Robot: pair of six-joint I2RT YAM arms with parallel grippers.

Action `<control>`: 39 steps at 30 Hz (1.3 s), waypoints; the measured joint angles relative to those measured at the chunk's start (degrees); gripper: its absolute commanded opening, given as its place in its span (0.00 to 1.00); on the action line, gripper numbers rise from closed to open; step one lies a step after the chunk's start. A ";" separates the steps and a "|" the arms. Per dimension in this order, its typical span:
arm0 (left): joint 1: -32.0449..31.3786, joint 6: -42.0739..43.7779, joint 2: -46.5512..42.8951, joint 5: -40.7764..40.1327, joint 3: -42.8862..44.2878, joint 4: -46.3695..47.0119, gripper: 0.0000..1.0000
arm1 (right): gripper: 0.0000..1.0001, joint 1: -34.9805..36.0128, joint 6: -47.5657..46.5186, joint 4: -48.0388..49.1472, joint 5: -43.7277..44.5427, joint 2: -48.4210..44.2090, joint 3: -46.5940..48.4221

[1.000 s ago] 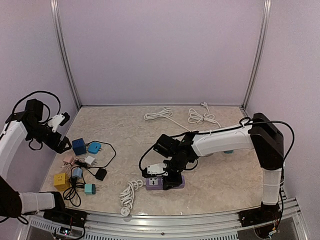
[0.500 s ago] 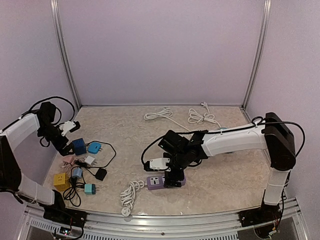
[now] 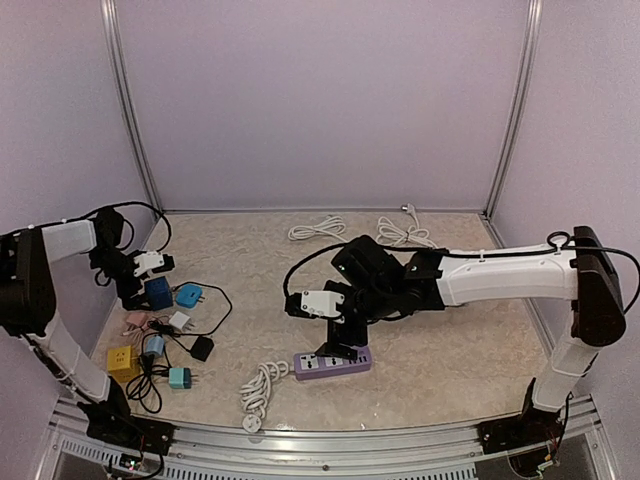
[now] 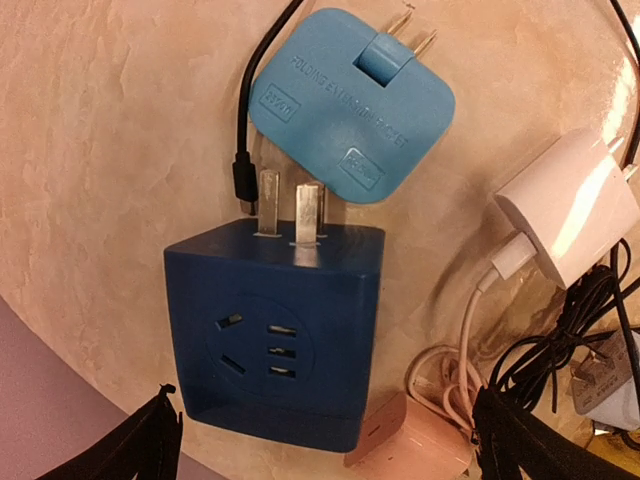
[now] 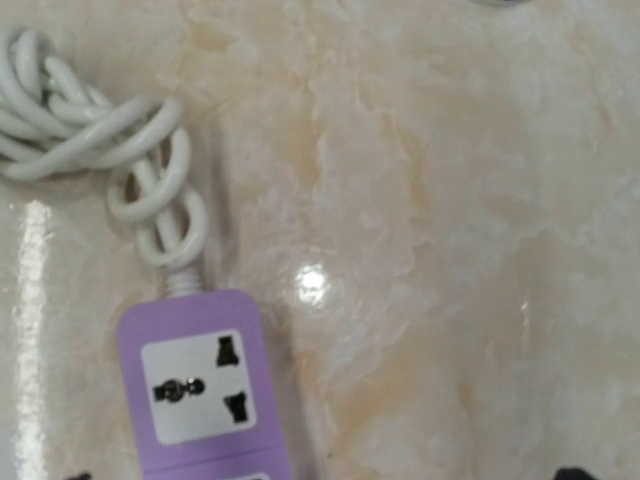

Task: Insert the plug
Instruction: Pick up the plug from the center of the board.

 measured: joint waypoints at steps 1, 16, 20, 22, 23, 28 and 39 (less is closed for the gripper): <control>0.00 0.02 1.38 -0.13 0.20 0.37 0.99 | 1.00 0.00 0.24 -0.02 0.00 0.00 -0.20; -1.29 -2.95 7.56 -0.28 0.22 5.68 0.67 | 1.00 0.00 2.08 -0.15 -0.17 1.46 -0.04; -1.42 -3.91 7.98 0.26 0.92 5.33 0.19 | 1.00 0.00 2.25 -0.50 -0.22 2.12 0.68; -1.55 -4.37 7.98 0.61 1.46 5.07 0.02 | 1.00 0.00 2.29 -0.74 -0.20 2.16 0.92; -1.60 -4.92 7.98 0.92 1.64 4.68 0.00 | 1.00 0.00 2.32 -0.79 -0.17 2.16 0.94; -1.62 -10.40 6.69 3.15 1.84 3.61 0.00 | 1.00 0.00 3.26 -0.52 1.14 2.10 0.96; -10.47 -20.81 -18.05 14.99 7.69 -8.83 0.00 | 0.98 0.57 1.64 12.57 9.70 -10.99 -4.74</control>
